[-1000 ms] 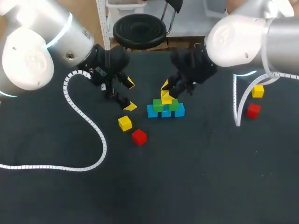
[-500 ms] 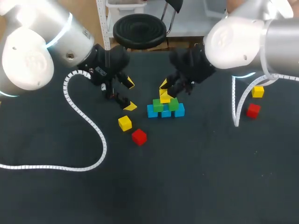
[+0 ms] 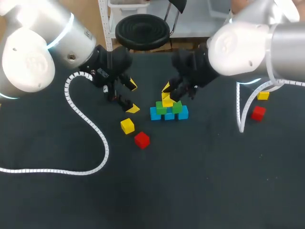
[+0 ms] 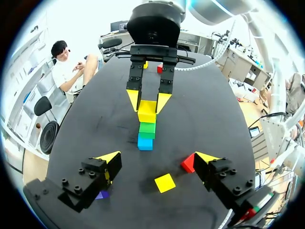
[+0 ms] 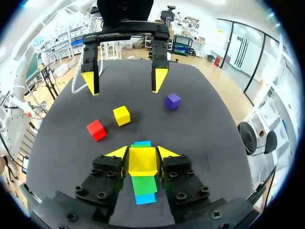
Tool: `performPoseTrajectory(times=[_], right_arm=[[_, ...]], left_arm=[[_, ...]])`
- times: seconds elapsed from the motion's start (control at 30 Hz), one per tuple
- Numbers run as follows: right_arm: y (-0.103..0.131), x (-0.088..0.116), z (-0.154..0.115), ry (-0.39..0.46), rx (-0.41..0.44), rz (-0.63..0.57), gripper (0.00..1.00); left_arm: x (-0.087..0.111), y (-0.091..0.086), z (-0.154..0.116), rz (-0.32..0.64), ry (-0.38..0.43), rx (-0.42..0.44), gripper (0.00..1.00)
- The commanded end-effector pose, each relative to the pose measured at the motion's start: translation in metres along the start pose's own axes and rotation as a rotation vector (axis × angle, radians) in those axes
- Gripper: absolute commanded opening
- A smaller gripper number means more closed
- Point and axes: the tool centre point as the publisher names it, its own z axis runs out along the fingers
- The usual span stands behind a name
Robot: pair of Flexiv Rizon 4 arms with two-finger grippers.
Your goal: Place the blue cubes, place green cubes on the blue cubes, place the yellow cubes on the green cubes, then place the red cubes on the yellow cubes, and place purple cube on the red cubes.
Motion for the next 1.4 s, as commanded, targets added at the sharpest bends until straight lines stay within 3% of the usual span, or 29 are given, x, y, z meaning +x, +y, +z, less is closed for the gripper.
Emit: performPoseTrajectory(times=[0.03,1.4], right_arm=[[0.0036,0.0023,-0.0004,-0.013,0.012,-0.014,0.0],[0.0059,0.0026,-0.0063,-0.014,0.028,-0.033,0.0]], left_arm=[[0.001,0.0002,-0.0002,0.002,-0.002,0.0,1.0],[0.001,0.0002,-0.0002,0.002,-0.002,0.0,1.0]])
